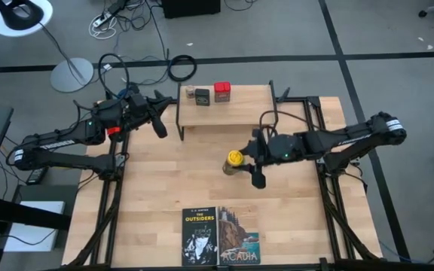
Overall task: Shelf spices
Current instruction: Remove the yellow seasoning bottle from the shelf
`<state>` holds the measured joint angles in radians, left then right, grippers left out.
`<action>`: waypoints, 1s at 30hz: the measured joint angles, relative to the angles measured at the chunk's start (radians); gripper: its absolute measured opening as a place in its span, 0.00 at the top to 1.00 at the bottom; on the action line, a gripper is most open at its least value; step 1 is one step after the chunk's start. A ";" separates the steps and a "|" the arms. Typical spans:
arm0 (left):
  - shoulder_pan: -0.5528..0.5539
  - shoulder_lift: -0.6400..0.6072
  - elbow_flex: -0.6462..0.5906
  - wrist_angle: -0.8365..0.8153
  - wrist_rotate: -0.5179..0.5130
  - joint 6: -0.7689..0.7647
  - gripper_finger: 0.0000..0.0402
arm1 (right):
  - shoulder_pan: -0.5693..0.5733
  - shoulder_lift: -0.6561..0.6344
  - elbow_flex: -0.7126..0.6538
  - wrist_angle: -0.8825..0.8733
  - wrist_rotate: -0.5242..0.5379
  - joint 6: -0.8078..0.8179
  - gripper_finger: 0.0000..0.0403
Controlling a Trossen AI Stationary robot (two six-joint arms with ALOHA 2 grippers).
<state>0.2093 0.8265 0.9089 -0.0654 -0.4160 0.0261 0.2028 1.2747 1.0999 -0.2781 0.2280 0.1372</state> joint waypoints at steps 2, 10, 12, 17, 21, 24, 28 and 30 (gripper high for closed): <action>0.000 0.000 0.000 0.000 0.000 0.000 0.99 | 0.014 0.000 -0.029 0.015 0.012 0.018 0.55; 0.000 0.000 0.000 -0.001 0.000 0.000 0.99 | 0.026 0.008 -0.187 0.248 0.008 0.045 0.55; 0.000 0.000 0.000 -0.001 0.000 0.000 0.99 | 0.017 0.028 -0.210 0.280 0.004 0.045 0.55; 0.000 0.000 0.000 -0.004 0.000 0.000 0.99 | -0.008 0.155 -0.214 0.362 -0.042 0.027 0.55; 0.000 0.000 0.000 -0.019 0.000 0.000 0.99 | -0.025 0.268 -0.212 0.463 -0.060 -0.007 0.55; 0.000 0.001 0.000 -0.026 0.000 0.000 0.99 | -0.052 0.338 -0.187 0.464 -0.054 -0.010 0.55; 0.000 0.001 0.000 -0.031 0.000 0.000 0.99 | -0.078 0.420 -0.146 0.466 -0.002 -0.028 0.55; 0.000 0.001 0.000 -0.034 0.000 0.000 0.99 | -0.090 0.453 -0.119 0.463 0.005 -0.037 0.55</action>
<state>0.2092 0.8272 0.9092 -0.0993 -0.4162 0.0261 0.1125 1.7282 0.9814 0.1845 0.2325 0.0998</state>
